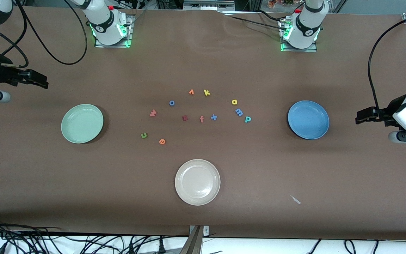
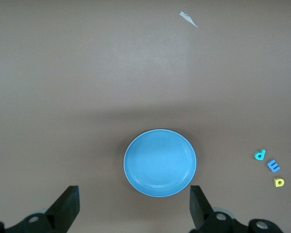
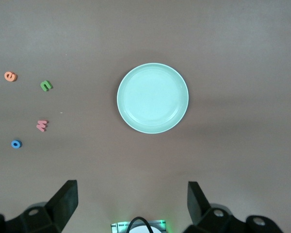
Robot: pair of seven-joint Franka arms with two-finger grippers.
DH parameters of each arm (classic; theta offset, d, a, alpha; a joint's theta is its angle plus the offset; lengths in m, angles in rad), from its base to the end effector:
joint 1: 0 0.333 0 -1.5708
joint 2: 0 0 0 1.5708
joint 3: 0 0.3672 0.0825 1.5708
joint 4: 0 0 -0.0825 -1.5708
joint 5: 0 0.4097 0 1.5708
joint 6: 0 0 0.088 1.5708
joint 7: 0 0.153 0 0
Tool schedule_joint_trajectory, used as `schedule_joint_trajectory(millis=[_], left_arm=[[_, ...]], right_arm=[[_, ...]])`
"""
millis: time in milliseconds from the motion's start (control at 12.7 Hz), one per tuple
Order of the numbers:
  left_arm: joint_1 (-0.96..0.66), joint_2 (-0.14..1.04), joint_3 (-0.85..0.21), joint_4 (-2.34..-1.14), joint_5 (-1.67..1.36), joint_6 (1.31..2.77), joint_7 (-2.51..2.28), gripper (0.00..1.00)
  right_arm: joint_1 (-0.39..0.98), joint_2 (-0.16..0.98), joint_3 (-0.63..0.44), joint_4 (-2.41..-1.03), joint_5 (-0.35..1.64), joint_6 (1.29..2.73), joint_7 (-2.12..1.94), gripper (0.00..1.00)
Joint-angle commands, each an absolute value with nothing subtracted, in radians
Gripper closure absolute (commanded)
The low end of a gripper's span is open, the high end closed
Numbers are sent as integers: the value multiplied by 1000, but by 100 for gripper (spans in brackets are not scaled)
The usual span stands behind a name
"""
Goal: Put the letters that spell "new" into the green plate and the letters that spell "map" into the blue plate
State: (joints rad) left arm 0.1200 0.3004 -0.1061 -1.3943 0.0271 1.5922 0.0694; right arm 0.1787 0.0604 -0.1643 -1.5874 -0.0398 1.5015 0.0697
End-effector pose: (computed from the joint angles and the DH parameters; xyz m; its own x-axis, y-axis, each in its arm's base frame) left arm 0.6755 0.0229 0.5303 0.9935 -0.0546 -0.1001 -0.0537 -0.9985 0.0114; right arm 0.5839 0.0047 0.5817 0.9882 -0.0592 -0.1411 -0.0512 -0.9969 0.0595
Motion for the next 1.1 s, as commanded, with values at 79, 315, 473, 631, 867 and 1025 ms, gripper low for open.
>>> schedule_joint_trajectory(millis=[79,315,473,631,867,1025], left_arm=[[115,296,-106,-1402,46,1586,77,0],[115,296,-106,-1404,46,1586,77,0],[115,296,-106,-1404,46,1586,75,0],[115,296,-110,-1404,48,1586,75,0],[115,293,-112,-1404,46,1586,72,0],[115,293,-112,-1404,46,1580,72,0]], right_arm=[[178,64,-164,-1569,-48,1502,68,0],[183,64,-161,-1569,-48,1502,74,0],[187,64,-160,-1569,-48,1500,78,0],[187,64,-160,-1569,-48,1496,80,0],[187,66,-160,-1569,-48,1494,81,0],[187,66,-160,-1569,-48,1497,81,0]])
